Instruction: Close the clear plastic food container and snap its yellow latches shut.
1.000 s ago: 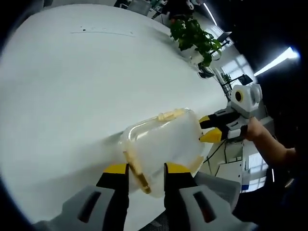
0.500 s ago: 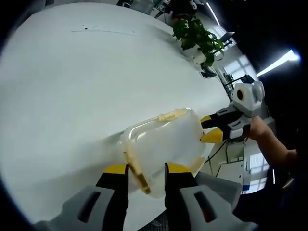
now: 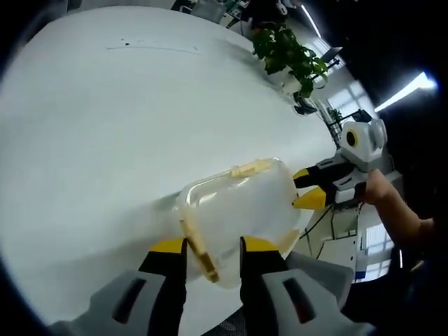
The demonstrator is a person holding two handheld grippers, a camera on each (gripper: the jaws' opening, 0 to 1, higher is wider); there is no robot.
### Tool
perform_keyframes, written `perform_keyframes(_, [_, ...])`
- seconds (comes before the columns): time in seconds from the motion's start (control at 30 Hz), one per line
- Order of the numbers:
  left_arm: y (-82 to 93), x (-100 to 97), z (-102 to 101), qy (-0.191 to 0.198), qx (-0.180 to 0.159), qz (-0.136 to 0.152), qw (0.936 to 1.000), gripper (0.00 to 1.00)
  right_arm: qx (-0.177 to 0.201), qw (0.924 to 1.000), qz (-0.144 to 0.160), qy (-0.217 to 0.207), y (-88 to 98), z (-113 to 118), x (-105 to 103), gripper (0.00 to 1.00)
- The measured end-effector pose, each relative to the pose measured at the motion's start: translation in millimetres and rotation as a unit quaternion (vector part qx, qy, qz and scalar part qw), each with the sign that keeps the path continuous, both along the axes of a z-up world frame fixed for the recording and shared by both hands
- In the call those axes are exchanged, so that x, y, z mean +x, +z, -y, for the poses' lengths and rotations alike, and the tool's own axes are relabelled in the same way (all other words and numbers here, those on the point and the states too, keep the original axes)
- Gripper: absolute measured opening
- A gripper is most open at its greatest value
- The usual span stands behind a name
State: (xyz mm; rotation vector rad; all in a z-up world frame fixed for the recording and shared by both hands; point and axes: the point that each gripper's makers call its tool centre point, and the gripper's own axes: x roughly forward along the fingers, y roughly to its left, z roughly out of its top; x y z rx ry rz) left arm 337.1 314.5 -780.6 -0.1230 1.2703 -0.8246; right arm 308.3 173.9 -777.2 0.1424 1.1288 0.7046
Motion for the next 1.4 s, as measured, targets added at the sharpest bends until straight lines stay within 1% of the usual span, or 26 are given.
perform_keyframes(0.07, [0.5, -0.3, 0.6, 0.003, 0.003, 0.003, 1.0000, 0.27, -0.018, 0.9998, 0.007, 0.011, 0.5, -0.9, 0.7, 0.26])
perform_keyframes(0.13, [0.6, -0.2, 2.0, 0.003, 0.005, 0.006, 1.0000, 0.27, -0.023, 0.9997, 0.004, 0.011, 0.8, -1.8, 1.6, 0.26])
perform_keyframes(0.23, [0.8, 0.2, 1.4, 0.005, 0.003, 0.006, 1.0000, 0.28, -0.019, 0.9998, -0.002, 0.008, 0.3, 0.1, 2.1, 0.26])
perform_keyframes(0.33, [1.0, 1.0, 1.3, 0.009, 0.002, 0.002, 1.0000, 0.29, -0.010, 0.9999, 0.002, 0.005, 0.3, 1.8, 1.2, 0.27])
perform_keyframes(0.37, [1.2, 0.4, 1.9, 0.008, 0.003, 0.003, 1.0000, 0.29, -0.008, 1.0000, 0.004, 0.004, 0.9, 1.8, 1.2, 0.27])
perform_keyframes(0.4, [1.2, -3.8, 2.5, 0.000, 0.004, -0.001, 1.0000, 0.30, -0.009, 0.9999, 0.006, 0.004, 1.1, 1.5, 0.5, 0.27])
perform_keyframes(0.43, [1.8, -4.5, 3.2, -0.001, 0.004, 0.004, 1.0000, 0.30, -0.011, 0.9999, 0.008, 0.006, 1.5, 1.1, 0.0, 0.27])
perform_keyframes(0.5, [1.9, -6.5, 3.3, -0.023, 0.010, 0.019, 0.9995, 0.31, -0.023, 0.9993, 0.021, 0.021, 3.2, 0.6, 0.1, 0.27])
perform_keyframes(0.57, [4.4, -1.3, 3.3, -0.042, 0.019, 0.057, 0.9973, 0.32, -0.041, 0.9980, 0.029, 0.040, 4.4, 1.7, 0.6, 0.27])
perform_keyframes(0.6, [5.5, -2.2, 3.4, -0.047, 0.022, 0.059, 0.9969, 0.32, -0.050, 0.9967, 0.037, 0.052, 5.0, 2.8, 1.7, 0.26])
perform_keyframes(0.67, [7.1, 0.2, 3.4, -0.063, 0.030, 0.078, 0.9945, 0.32, -0.061, 0.9950, 0.050, 0.062, 7.4, 3.9, 5.1, 0.24])
perform_keyframes(0.73, [7.8, 0.7, 2.7, -0.089, 0.039, 0.093, 0.9909, 0.32, -0.069, 0.9923, 0.063, 0.081, 9.6, 5.2, 7.2, 0.23])
perform_keyframes(0.83, [13.2, 1.7, 4.1, -0.108, 0.041, 0.110, 0.9872, 0.33, -0.063, 0.9919, 0.067, 0.088, 12.8, 3.9, 9.2, 0.23])
perform_keyframes(0.87, [14.4, 2.4, 3.8, -0.113, 0.042, 0.114, 0.9862, 0.33, -0.066, 0.9914, 0.068, 0.091, 13.0, 4.8, 9.7, 0.23])
perform_keyframes(0.9, [15.1, 2.6, 3.4, -0.115, 0.045, 0.114, 0.9857, 0.34, -0.065, 0.9907, 0.076, 0.093, 15.0, 5.2, 12.0, 0.23])
perform_keyframes(0.93, [16.9, 3.8, 3.8, -0.121, 0.047, 0.121, 0.9841, 0.34, -0.064, 0.9908, 0.077, 0.091, 16.4, 5.7, 13.0, 0.23])
perform_keyframes(1.0, [18.5, 5.5, 3.5, -0.141, 0.054, 0.137, 0.9789, 0.35, -0.056, 0.9904, 0.089, 0.089, 22.1, 3.7, 16.3, 0.21])
perform_keyframes(1.07, [19.9, 7.4, 6.1, -0.156, 0.056, 0.152, 0.9745, 0.34, -0.050, 0.9902, 0.092, 0.092, 23.6, 1.4, 17.5, 0.20])
perform_keyframes(1.1, [19.9, 7.1, 6.6, -0.158, 0.059, 0.151, 0.9742, 0.34, -0.049, 0.9895, 0.094, 0.097, 23.7, 0.2, 17.7, 0.19])
perform_keyframes(1.2, [23.0, 7.9, 10.3, -0.172, 0.062, 0.158, 0.9704, 0.33, -0.051, 0.9876, 0.100, 0.109, 23.9, -3.1, 18.9, 0.19])
perform_keyframes(1.33, [25.6, 8.7, 15.6, -0.187, 0.059, 0.164, 0.9667, 0.30, -0.050, 0.9853, 0.112, 0.119, 25.4, -7.7, 21.6, 0.16])
perform_keyframes(1.4, [28.3, 7.7, 20.6, -0.201, 0.054, 0.174, 0.9625, 0.30, -0.048, 0.9844, 0.115, 0.124, 25.9, -12.1, 23.3, 0.15])
